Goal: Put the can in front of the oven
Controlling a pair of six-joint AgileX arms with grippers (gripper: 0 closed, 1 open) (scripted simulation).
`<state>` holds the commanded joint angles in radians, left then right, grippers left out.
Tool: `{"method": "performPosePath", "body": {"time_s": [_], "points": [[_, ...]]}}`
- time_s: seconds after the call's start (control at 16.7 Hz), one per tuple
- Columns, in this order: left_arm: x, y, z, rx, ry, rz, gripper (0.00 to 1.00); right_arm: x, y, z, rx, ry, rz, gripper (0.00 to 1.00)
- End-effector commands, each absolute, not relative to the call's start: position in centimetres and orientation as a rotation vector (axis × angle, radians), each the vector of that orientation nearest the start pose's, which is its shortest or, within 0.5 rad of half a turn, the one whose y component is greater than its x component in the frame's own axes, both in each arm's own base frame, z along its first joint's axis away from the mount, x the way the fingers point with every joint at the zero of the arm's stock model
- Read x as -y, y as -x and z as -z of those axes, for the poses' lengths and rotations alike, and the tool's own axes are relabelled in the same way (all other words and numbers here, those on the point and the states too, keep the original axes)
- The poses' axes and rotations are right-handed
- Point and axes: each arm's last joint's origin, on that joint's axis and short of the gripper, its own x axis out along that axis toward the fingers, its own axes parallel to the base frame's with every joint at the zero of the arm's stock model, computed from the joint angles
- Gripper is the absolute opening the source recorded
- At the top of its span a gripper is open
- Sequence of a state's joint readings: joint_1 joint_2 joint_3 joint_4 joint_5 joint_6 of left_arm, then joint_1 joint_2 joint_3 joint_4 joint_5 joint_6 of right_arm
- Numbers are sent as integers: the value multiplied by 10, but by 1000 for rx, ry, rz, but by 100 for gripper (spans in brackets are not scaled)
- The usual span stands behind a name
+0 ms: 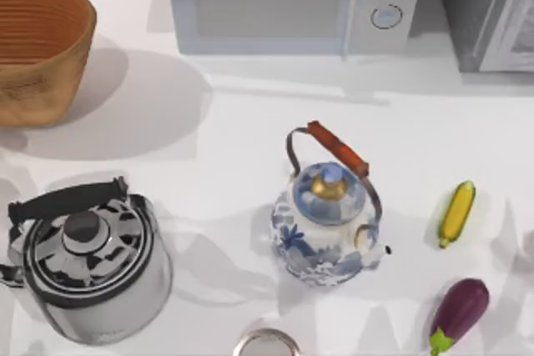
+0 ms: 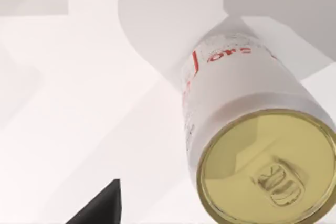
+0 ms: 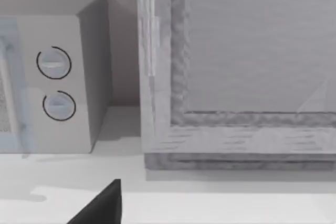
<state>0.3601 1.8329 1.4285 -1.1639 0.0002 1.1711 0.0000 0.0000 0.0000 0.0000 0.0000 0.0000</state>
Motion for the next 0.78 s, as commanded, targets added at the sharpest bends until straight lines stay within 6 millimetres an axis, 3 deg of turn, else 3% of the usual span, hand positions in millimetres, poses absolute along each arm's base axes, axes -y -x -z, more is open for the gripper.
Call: {"method": "performPosePath", "body": {"time_s": [0.48, 0.78], "points": [[-127, -317, -164, -1482, -626, 630, 100, 1, -106, -160, 0, 0, 0, 100], [-125, -322, -157, -1477, -629, 629, 100, 1, -106, -160, 0, 0, 0, 100]]}}
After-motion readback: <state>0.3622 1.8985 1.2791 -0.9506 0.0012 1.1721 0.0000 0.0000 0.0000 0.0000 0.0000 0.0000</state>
